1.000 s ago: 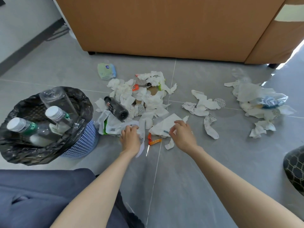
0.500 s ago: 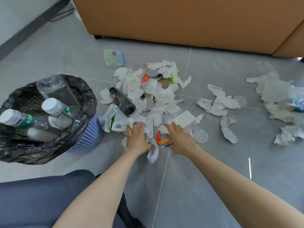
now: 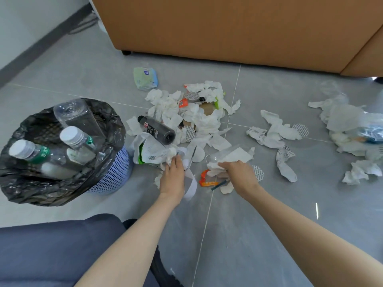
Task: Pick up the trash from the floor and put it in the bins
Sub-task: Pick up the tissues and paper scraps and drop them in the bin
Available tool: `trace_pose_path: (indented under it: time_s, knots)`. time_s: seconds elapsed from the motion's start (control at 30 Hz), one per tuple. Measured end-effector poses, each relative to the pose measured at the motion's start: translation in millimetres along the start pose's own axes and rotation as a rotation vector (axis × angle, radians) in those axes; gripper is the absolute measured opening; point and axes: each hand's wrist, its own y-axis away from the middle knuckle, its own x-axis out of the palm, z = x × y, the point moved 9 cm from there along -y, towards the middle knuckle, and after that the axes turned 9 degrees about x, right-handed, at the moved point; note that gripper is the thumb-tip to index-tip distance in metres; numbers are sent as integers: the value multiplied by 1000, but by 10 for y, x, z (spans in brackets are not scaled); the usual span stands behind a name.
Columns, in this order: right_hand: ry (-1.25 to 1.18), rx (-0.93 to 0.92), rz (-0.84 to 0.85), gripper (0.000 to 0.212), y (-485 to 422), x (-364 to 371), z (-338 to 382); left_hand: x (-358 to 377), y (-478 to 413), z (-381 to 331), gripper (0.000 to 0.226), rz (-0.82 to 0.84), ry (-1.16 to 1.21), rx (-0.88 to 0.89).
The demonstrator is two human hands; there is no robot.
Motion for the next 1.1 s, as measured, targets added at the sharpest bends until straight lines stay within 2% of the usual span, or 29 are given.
trace_pose_path:
  time_s: [0.13, 0.33, 0.43, 0.63, 0.73, 0.97, 1.1]
  knots:
    - [-342, 55, -129, 40, 155, -400, -197, -289, 101, -286, 83, -107, 22, 47]
    - [-540, 114, -397, 46, 479, -1128, -569, -875, 263, -987, 78, -276, 28, 222]
    - [-693, 209, -538, 41, 736, -1573, -904, -1205, 295, -1387, 77, -325, 16, 327]
    - [-989, 308, -815, 17, 1321, -2487, -1686, -1829, 485, -2391, 73, -387, 0, 574]
    - [-1152, 338, -884, 13, 1637, -2858, -2100, -2038, 604, -2925, 71, -407, 1, 687]
    - [-1083, 494, -1073, 25, 2661, -3410, -3027, -2176, 876, -4177, 84, -395, -1, 971]
    - [-897, 665, -1156, 26, 3292, -3532, -3469, -2109, 1149, -4878, 90, -365, 32, 1157]
